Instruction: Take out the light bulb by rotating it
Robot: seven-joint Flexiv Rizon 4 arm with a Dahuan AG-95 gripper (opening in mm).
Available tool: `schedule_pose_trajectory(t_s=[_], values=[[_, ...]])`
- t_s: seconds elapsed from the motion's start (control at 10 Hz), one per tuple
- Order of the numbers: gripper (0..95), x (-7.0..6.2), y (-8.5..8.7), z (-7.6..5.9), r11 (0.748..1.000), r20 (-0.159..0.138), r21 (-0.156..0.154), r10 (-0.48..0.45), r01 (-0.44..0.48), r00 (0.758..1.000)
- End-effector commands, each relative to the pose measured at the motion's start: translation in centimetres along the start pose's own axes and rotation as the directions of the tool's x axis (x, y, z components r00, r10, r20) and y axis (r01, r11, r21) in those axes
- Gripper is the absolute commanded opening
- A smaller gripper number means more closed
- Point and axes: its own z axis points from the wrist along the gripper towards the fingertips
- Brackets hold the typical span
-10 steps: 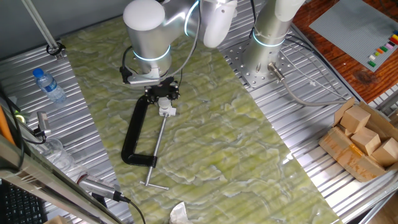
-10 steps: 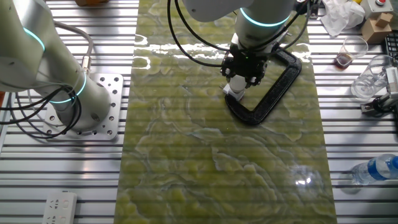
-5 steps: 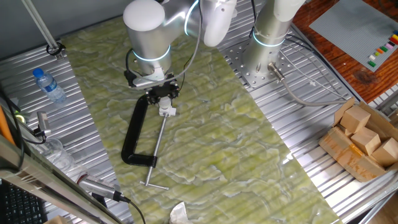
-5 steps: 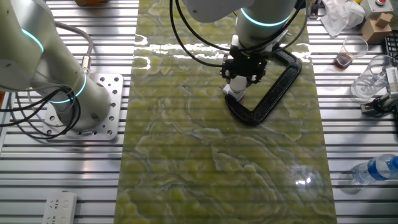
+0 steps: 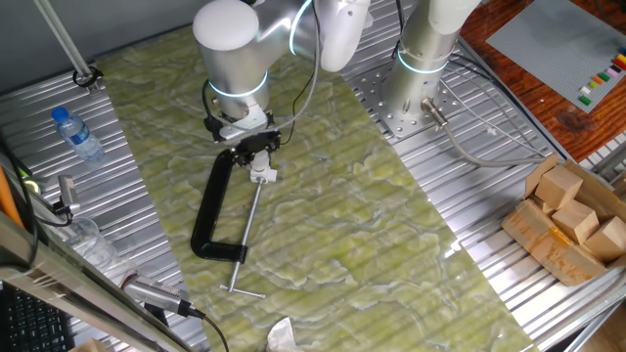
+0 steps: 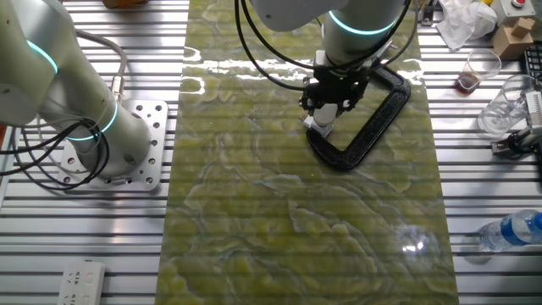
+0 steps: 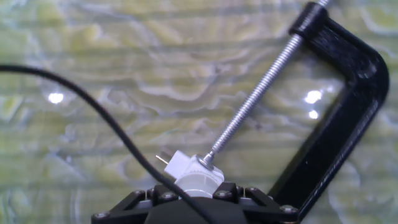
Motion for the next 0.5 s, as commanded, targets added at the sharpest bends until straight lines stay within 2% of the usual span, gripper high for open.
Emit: schedule_pose_trajectory(t_s=[0.1, 0.3, 0.4, 0.5], values=[[0.0, -0.07, -0.02, -0.03, 0.998, 0.000, -0.001, -0.062, 0.062, 0.998], [0.0, -0.07, -0.02, -0.03, 0.998, -0.002, -0.001, -0.069, 0.069, 0.998], [38.0, -0.07, -0.02, -0.03, 0.997, -0.004, -0.001, -0.078, 0.078, 0.997], [38.0, -0.07, -0.02, -0.03, 0.997, -0.004, -0.001, -0.080, 0.080, 0.997]])
